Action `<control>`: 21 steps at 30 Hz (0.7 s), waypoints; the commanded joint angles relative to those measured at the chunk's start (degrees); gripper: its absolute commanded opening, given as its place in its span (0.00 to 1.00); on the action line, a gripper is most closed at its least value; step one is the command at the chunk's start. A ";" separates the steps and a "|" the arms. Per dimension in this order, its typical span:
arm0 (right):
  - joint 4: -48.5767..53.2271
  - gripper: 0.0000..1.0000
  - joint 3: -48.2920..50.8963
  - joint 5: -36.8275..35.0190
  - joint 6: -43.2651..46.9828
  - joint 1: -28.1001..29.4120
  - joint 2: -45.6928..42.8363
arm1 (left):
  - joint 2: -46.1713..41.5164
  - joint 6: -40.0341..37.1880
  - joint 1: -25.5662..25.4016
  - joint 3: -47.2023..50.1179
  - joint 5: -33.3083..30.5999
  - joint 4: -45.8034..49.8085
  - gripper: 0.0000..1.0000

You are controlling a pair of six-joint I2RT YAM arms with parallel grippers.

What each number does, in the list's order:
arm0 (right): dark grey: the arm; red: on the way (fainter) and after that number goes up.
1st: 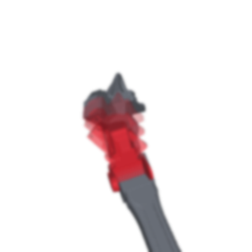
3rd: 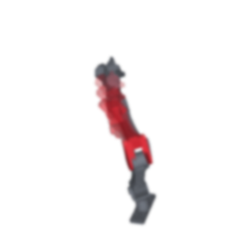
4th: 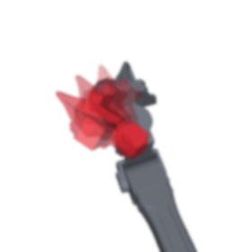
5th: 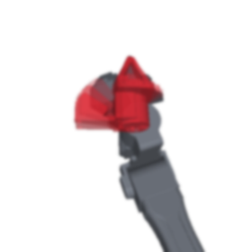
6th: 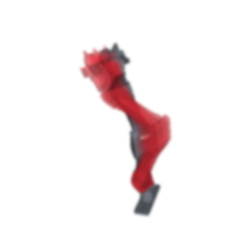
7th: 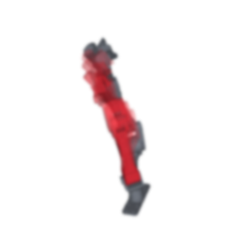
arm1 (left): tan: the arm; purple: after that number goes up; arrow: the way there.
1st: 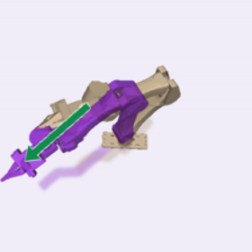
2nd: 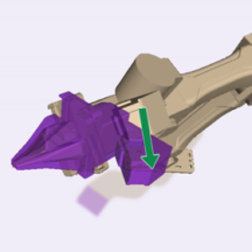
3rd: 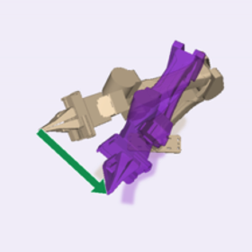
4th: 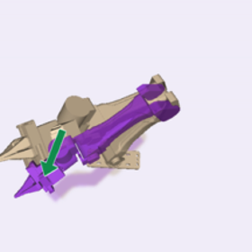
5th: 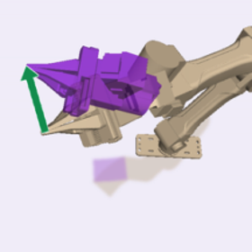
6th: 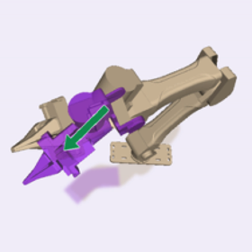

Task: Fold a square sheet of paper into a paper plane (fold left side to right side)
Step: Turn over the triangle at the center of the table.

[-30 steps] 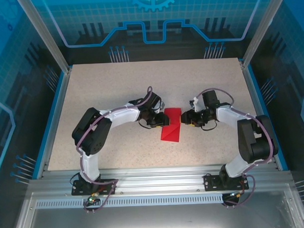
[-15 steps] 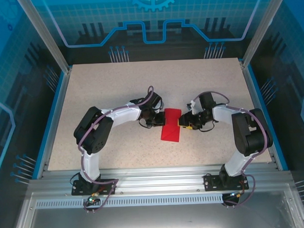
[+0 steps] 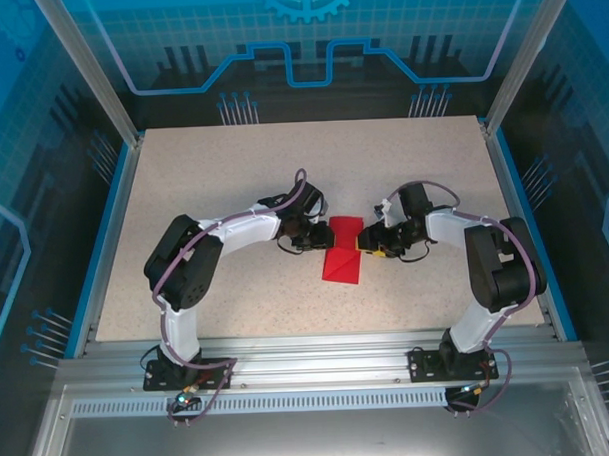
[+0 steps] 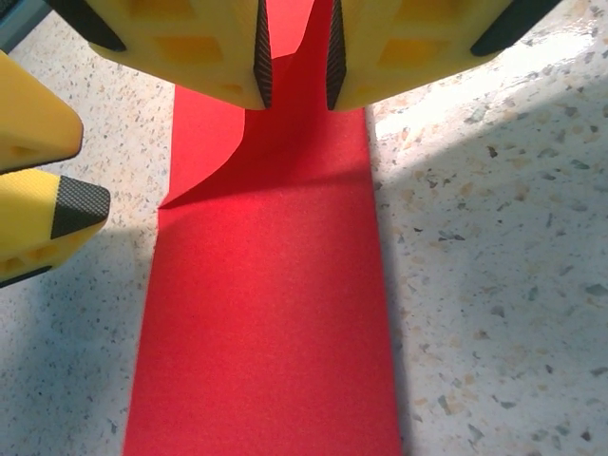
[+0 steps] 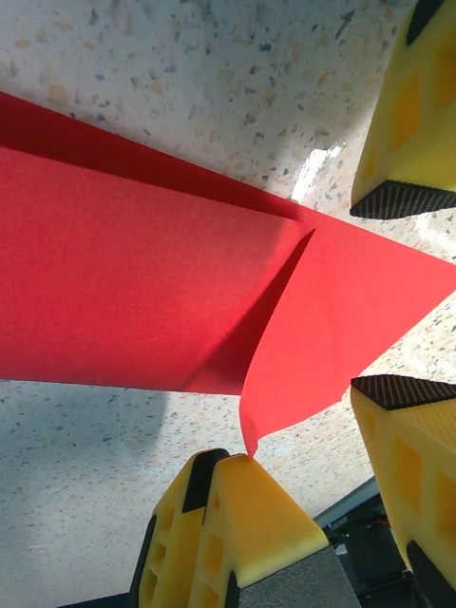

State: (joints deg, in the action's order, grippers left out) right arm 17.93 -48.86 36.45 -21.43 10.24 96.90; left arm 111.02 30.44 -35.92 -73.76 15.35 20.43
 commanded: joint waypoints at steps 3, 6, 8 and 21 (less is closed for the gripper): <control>0.70 0.50 -0.97 0.02 -0.10 0.57 0.12 | 2.33 -0.39 0.48 -0.86 4.16 -1.76 0.28; 0.79 0.50 -0.93 -0.07 -0.10 0.56 -0.09 | 1.80 -0.19 0.47 -0.32 4.90 -2.87 0.29; 0.95 0.50 -0.93 -0.15 -0.02 0.52 -0.32 | 0.22 -0.20 0.49 0.58 4.28 -3.49 0.30; 0.87 0.50 -0.97 -0.15 0.01 0.53 -0.47 | -2.74 -0.73 0.40 2.37 3.29 -3.64 0.42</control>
State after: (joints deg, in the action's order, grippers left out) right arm 17.98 -48.86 36.45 -21.43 10.24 96.88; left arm 107.70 30.41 -35.94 -71.29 17.85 17.02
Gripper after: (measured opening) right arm 0.498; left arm 0.417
